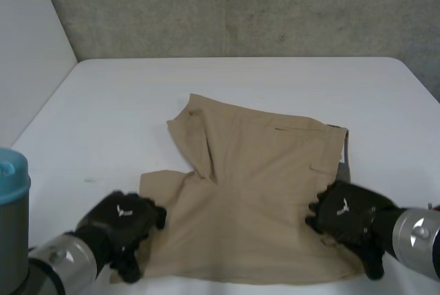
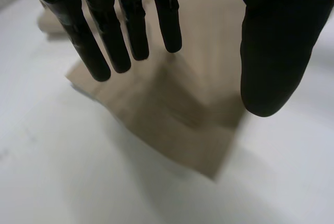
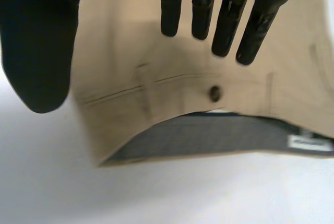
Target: Fold the shorts.
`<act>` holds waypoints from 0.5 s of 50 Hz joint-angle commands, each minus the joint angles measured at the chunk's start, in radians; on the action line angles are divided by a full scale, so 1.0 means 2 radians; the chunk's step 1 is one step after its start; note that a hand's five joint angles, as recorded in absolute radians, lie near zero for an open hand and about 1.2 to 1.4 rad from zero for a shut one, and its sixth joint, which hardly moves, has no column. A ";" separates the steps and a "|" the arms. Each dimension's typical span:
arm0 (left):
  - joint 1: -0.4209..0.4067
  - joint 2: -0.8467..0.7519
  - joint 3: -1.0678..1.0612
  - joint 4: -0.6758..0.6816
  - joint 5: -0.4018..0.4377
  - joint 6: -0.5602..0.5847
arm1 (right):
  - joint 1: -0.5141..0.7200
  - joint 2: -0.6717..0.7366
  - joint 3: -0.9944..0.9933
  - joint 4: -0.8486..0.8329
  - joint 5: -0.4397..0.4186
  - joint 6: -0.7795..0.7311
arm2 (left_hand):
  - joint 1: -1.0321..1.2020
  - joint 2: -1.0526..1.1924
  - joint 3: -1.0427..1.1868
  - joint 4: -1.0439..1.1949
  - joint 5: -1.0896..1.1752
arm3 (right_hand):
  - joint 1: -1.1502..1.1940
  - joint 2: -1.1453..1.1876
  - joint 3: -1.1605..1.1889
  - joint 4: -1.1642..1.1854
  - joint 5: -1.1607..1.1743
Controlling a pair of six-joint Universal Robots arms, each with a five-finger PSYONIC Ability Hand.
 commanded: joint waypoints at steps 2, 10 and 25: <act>0.015 -0.008 0.073 0.083 0.000 0.000 | -0.011 -0.006 -0.035 -0.093 -0.027 0.090 | -0.028 -0.047 -0.049 -0.048 -0.047 | -0.029 -0.056 -0.061 -0.061 -0.060; 0.026 -0.100 0.148 0.171 0.027 0.001 | -0.012 -0.008 -0.034 -0.131 -0.026 0.117 | -0.016 -0.036 -0.037 -0.036 -0.035 | -0.036 -0.063 -0.068 -0.068 -0.067; 0.050 -0.376 0.404 0.170 0.098 0.146 | -0.015 0.013 -0.011 -0.172 -0.025 0.143 | 0.032 0.013 0.011 0.012 0.013 | -0.031 -0.059 -0.064 -0.064 -0.063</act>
